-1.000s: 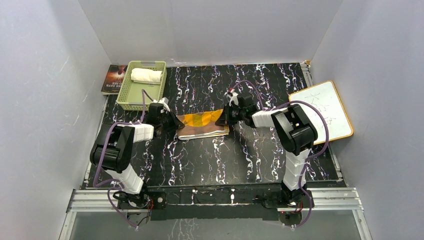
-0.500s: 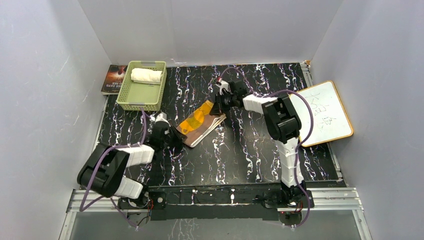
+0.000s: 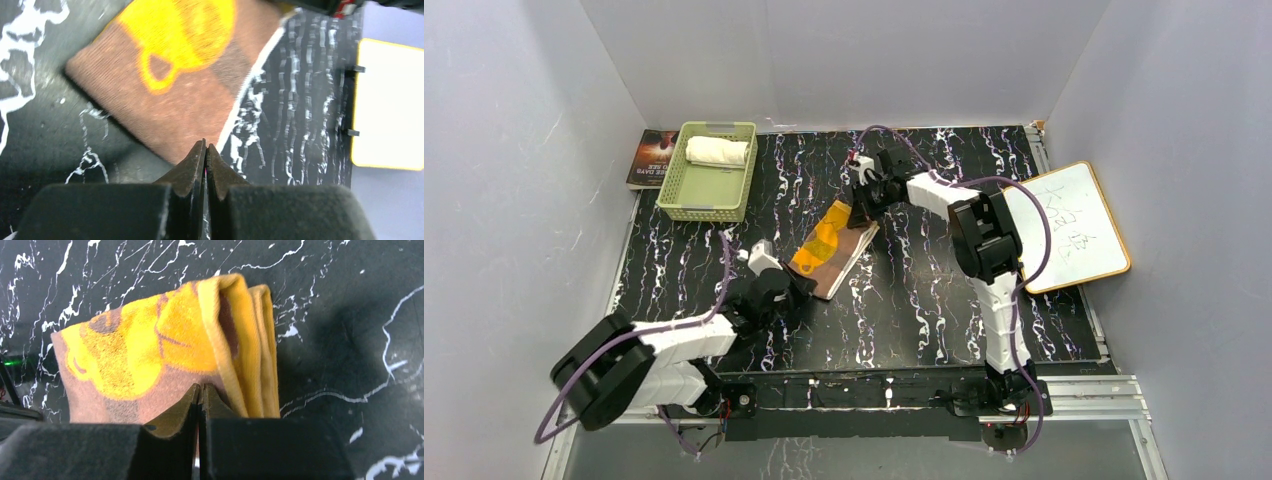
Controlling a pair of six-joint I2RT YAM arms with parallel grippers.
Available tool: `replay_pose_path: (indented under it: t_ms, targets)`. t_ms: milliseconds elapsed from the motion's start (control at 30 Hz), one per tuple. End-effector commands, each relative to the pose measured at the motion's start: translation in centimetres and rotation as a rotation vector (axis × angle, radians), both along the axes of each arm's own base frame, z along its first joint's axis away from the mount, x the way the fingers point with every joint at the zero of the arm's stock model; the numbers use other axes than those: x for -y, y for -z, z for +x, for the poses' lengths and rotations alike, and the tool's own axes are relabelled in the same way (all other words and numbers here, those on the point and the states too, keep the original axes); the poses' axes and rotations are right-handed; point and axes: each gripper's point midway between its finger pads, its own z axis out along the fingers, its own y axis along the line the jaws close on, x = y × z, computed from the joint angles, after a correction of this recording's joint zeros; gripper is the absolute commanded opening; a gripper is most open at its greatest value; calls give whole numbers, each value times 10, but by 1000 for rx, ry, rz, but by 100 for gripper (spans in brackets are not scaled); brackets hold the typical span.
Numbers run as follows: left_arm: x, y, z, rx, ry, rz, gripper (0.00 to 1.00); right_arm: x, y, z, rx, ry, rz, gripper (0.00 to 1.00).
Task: Roll the towels
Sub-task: Fold the towel at the center of the board.
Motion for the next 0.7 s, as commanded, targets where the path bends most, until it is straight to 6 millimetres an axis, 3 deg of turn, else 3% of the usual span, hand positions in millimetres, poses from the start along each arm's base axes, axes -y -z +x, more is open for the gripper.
replay_pose_path:
  t_ms: [0,133,233,433,667]
  targets:
    - [-1,-75,17,274,93,104,0,5,-70,4,137,12,28,0]
    - [-15,-105,14,362,191,285,0,1,-107,2,207,34,71,0]
    - [-17,-112,12,426,278,324,0,-7,-123,-1,235,53,120,0]
    - [0,-109,24,486,456,185,0,-41,-105,-9,211,64,182,0]
    - [28,-87,47,449,605,101,0,-71,-90,-5,175,30,222,0]
